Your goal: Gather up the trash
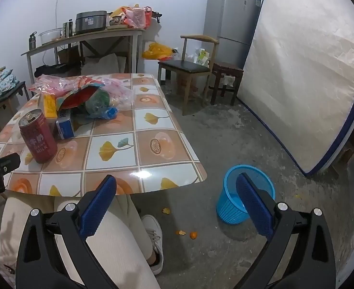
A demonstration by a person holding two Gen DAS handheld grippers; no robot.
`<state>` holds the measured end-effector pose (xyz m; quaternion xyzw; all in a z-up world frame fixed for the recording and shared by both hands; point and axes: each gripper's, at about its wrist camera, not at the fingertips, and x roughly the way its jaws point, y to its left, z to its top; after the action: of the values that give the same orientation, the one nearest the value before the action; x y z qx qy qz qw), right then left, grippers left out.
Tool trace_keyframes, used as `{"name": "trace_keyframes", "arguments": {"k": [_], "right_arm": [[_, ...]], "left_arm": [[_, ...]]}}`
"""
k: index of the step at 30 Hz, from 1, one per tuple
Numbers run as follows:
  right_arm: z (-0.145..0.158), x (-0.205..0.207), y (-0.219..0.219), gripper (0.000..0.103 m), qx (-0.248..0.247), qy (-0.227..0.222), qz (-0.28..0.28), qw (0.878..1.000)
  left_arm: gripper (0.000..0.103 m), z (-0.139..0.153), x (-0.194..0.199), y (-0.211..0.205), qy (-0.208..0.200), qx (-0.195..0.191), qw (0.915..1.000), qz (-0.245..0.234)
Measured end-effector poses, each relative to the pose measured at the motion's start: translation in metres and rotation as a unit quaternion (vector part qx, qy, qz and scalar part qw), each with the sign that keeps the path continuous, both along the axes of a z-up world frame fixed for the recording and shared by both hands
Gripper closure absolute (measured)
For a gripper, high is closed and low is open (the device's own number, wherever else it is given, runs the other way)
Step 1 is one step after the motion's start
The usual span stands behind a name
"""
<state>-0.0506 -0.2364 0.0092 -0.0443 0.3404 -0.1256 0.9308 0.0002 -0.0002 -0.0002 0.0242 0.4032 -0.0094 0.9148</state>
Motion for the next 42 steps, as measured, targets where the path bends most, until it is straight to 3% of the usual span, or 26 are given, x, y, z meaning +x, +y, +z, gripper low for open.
{"name": "trace_keyframes", "arguments": {"k": [42], "right_arm": [[0.001,-0.001,0.002,0.006,0.000,-0.007,0.005,1.000]], "left_arm": [[0.008,0.000,0.000,0.000,0.001,-0.003,1.0000,-0.001]]}}
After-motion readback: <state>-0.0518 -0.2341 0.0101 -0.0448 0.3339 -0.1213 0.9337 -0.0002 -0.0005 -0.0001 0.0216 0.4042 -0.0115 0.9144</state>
